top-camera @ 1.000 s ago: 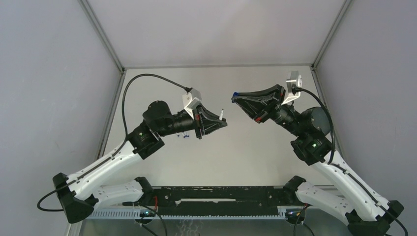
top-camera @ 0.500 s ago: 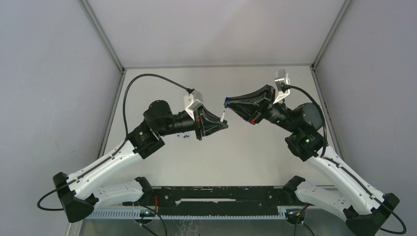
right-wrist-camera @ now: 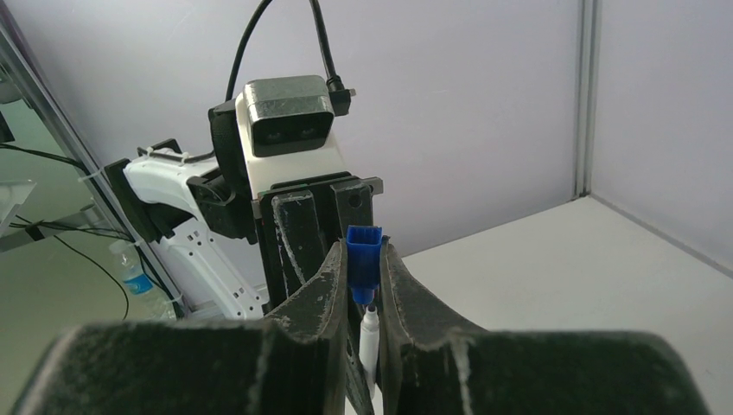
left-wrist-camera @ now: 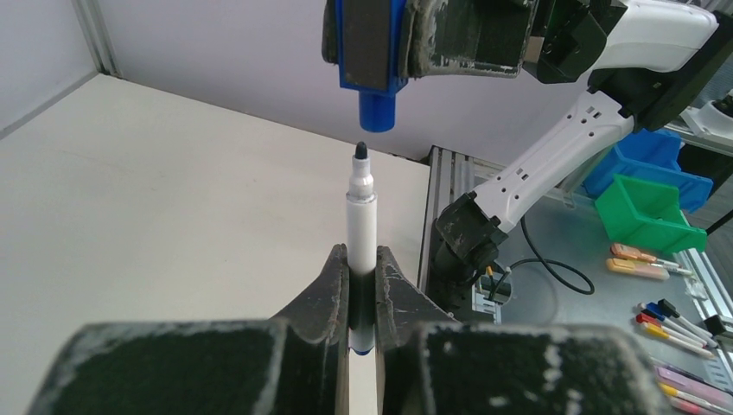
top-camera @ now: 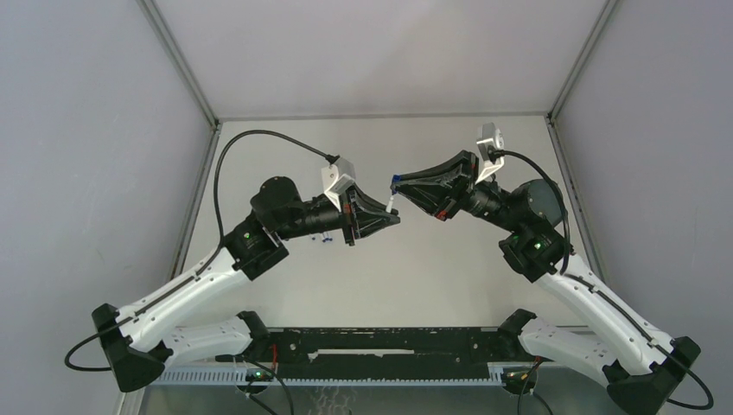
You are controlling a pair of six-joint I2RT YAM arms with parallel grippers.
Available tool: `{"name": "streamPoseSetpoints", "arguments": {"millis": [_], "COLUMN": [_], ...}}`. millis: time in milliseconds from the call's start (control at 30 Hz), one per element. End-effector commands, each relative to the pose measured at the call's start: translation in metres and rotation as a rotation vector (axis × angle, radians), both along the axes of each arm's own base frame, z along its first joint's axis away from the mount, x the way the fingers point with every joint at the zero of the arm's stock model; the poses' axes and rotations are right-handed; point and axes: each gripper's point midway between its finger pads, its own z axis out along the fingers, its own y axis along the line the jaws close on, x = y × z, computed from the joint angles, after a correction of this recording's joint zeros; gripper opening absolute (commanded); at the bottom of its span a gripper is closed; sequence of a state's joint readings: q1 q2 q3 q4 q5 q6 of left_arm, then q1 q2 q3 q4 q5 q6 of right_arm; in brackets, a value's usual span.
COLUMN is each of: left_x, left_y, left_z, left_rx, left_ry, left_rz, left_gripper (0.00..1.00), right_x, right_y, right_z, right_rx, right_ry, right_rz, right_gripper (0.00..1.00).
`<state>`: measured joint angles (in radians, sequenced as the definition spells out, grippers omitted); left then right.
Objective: Insert the pens into the pen caps
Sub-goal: Insert the pen cap onto the pen.
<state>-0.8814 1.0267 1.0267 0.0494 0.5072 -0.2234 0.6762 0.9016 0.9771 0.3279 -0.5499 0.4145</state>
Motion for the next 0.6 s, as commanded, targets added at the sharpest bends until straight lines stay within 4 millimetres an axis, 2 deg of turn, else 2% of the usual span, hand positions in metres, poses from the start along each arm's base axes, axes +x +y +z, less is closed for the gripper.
{"name": "streamPoseSetpoints", "arguments": {"millis": [0, 567], "left_x": [-0.0049, -0.0037], "left_y": [0.0081, 0.0091], "left_z": [0.0393, 0.0388], "left_rx": [-0.080, -0.083], "left_ry": [-0.092, -0.092], "left_rz": [0.012, 0.023], "left_gripper": [0.00, 0.00], "right_x": [-0.0042, -0.0060], "right_y": [0.0004, 0.0086], "right_z": [0.0059, -0.0004], "right_rx": [0.012, -0.002], "right_ry": [-0.014, 0.003], "right_rz": [0.013, 0.050], "right_gripper": [0.00, 0.00]}}
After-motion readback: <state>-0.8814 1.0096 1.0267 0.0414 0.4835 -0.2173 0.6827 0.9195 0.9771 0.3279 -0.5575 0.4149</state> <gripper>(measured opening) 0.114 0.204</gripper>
